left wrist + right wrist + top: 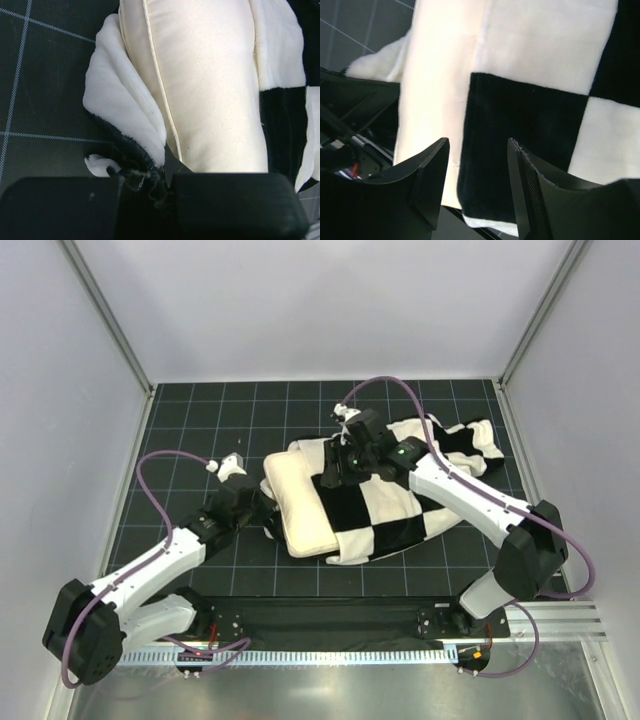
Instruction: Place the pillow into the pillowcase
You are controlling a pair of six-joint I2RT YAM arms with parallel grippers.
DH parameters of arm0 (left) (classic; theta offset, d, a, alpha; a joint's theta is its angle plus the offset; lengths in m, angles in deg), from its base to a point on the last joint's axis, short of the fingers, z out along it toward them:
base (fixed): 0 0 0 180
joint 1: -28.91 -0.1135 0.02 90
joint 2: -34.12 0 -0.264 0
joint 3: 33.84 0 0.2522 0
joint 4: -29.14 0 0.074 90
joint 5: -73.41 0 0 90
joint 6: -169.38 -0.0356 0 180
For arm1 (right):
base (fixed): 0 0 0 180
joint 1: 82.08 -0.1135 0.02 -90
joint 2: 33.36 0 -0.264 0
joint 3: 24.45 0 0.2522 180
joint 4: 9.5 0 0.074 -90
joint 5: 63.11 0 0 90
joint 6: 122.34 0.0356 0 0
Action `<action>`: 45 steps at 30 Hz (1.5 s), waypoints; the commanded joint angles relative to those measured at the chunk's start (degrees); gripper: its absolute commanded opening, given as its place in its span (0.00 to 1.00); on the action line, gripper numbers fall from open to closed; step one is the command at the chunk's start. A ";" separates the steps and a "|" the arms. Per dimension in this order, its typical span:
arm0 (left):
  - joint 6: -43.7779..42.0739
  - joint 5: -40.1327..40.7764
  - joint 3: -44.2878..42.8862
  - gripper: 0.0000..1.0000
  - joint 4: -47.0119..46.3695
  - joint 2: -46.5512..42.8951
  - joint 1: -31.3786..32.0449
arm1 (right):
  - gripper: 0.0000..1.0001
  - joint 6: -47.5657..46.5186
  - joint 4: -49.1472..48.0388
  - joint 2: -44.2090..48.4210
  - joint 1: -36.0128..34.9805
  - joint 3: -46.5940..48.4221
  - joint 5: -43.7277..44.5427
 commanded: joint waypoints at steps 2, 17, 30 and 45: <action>0.08 -2.11 -2.43 0.00 -1.73 1.97 -0.31 | 0.56 -2.74 -1.49 -1.78 -2.11 0.87 5.42; -0.71 -2.64 -3.92 0.00 -3.92 6.80 -0.31 | 0.18 -6.08 7.26 -13.13 -7.03 5.96 26.29; 4.20 -5.98 -12.01 0.01 -24.98 26.31 2.67 | 0.04 -2.58 -6.23 -6.19 -8.44 11.24 -9.41; 7.90 0.69 -27.46 0.00 -40.66 41.43 13.03 | 0.04 6.66 -14.94 4.00 -8.27 15.02 -26.92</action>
